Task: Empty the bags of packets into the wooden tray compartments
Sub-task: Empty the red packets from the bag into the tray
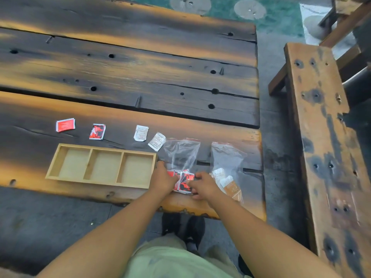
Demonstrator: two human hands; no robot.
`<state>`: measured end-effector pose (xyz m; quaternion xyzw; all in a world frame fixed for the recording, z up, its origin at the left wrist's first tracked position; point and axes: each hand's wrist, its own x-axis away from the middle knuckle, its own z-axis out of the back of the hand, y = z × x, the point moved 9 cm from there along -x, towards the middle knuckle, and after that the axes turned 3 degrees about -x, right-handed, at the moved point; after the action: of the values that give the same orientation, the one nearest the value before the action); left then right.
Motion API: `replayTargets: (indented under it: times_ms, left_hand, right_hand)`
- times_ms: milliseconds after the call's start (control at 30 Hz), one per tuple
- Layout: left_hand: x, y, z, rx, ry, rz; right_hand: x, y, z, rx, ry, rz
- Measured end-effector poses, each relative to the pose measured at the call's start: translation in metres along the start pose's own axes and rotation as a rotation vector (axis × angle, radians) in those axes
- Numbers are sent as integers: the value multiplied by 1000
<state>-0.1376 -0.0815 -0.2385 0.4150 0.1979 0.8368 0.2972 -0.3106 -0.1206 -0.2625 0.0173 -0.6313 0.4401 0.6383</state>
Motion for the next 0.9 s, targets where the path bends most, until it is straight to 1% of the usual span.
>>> replayTargets:
  times_ms: [100,200,300,400,533,633,733,900]
  left_hand:
    - [4,-8,-6,79,-11,32]
    - [10,-20,-18,176,-64,105]
    - [16,-31,-26,229,-112,163]
    - [17,-41,-28,313,-118,189]
    - [22,-39,-29,384,-195,180]
    - [28,-35,-25,399,-188,137]
    - [35,-32,-16,448,-192,111]
    - [49,-33,5,679,-192,148]
  right_hand:
    - [0,4,0,17,10,19]
    - [4,7,1,48,34,31]
    - [10,11,1,22,14,17]
    - [16,14,2,20,-3,32]
    - [21,9,4,-37,-59,97]
    - [26,8,5,-84,-95,120]
    - [32,4,4,-178,-169,118]
    - [48,-16,-11,-340,-332,128]
